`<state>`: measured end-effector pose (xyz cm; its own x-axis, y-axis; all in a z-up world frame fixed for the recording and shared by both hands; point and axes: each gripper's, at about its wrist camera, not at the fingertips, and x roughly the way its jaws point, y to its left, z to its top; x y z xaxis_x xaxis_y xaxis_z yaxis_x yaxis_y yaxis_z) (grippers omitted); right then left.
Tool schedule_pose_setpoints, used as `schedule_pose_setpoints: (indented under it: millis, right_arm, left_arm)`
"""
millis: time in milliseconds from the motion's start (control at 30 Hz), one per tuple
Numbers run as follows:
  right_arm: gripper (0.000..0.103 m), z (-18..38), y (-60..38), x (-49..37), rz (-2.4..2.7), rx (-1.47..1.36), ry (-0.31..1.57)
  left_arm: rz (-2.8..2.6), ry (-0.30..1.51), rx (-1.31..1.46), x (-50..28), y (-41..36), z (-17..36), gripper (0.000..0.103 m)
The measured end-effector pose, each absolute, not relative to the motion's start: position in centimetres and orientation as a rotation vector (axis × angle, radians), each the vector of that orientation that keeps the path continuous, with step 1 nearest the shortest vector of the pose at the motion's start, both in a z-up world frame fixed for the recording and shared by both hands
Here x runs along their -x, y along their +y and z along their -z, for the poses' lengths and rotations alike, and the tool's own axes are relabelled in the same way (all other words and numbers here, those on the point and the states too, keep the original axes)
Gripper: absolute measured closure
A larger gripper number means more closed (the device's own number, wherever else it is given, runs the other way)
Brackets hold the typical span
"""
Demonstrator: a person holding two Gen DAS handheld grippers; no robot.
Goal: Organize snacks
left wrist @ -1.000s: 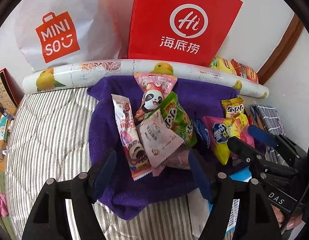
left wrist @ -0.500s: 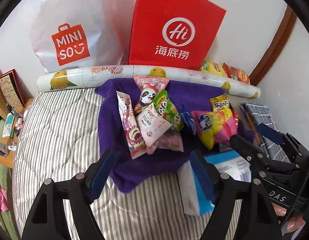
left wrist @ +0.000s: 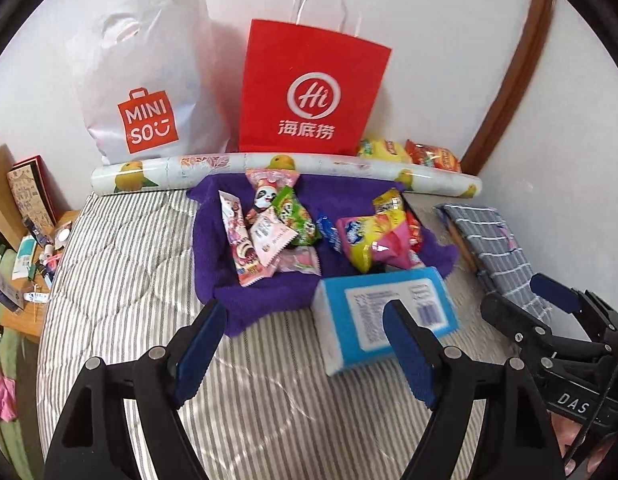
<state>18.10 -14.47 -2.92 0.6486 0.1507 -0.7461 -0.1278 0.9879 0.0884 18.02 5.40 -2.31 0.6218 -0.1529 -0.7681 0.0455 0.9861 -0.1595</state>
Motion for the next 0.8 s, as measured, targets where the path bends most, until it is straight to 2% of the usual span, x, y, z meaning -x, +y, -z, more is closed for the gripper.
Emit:
schedule_pose_setpoints:
  millis: [67, 167, 300, 800]
  right_arm:
    - [0.014, 2.3, -15.3, -16.7, -0.157, -0.053, 0.838]
    - [0.007, 1.1, -16.4, -14.4, -0.144, -0.071, 0.803]
    - [0.003, 0.1, -17.2, -12.1, -0.127, -0.075, 0.777]
    - [0.002, -2.2, -20.1, -6.3, -0.078, -0.077, 0.705]
  left_arm:
    - [0.114, 0.871, 0.116, -16.8, 5.0, 1.5, 0.020]
    - [0.127, 0.840, 0.107, -15.1, 4.4, 0.3, 0.016]
    - [0.124, 0.800, 0.101, -12.9, 3.7, -1.4, 0.004]
    - [0.099, 0.729, 0.043, -7.2, 0.8, -4.7, 0.004]
